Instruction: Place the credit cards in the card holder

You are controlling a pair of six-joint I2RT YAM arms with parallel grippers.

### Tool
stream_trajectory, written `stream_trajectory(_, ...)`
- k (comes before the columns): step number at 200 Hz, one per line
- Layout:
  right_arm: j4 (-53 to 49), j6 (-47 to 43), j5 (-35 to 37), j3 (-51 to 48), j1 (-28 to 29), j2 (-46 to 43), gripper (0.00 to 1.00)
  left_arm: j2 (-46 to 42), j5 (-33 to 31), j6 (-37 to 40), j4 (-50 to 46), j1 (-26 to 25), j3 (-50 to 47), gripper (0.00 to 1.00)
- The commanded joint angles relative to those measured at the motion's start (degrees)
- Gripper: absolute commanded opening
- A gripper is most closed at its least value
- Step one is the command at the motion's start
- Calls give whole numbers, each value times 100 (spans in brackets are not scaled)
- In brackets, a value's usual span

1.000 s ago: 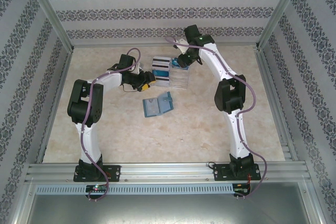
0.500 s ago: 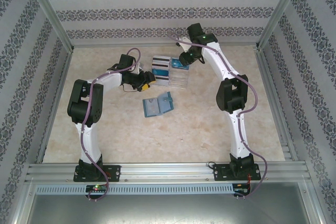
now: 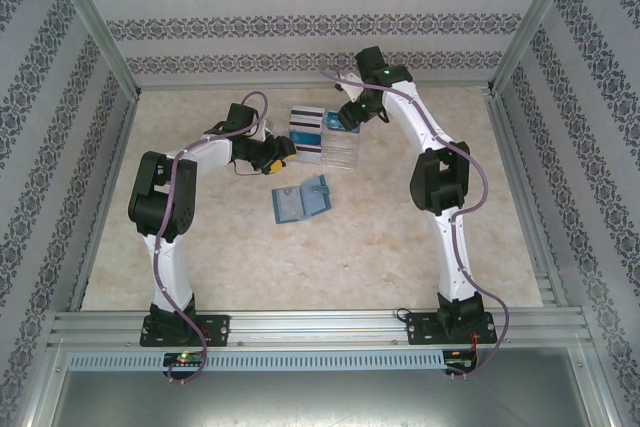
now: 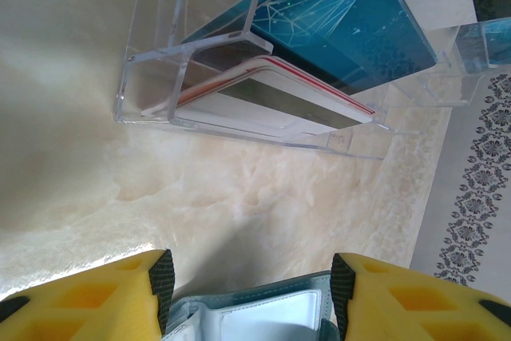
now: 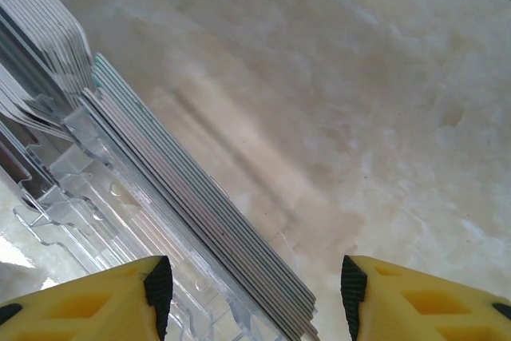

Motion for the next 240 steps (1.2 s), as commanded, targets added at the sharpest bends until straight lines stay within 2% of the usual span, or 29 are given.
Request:
stream_trajectory(1, -153, -25, 98, 219, 63, 169, 60, 21, 120, 15, -48, -62, 126, 56)
stream_trajectory(74, 5, 66, 334, 243, 19, 14, 51, 14, 120, 13, -44, -65, 118, 57)
stream_trajectory(204, 199, 209, 195, 50, -60, -366, 44, 12, 141, -18, 58, -71, 28, 57)
stream_trajectory(232, 199, 219, 136, 39, -73, -367, 41, 21, 142, -25, 58, -67, 27, 57)
stream_trajectory(240, 199, 228, 104, 36, -72, -367, 38, 17, 141, -27, 51, -71, 38, 57)
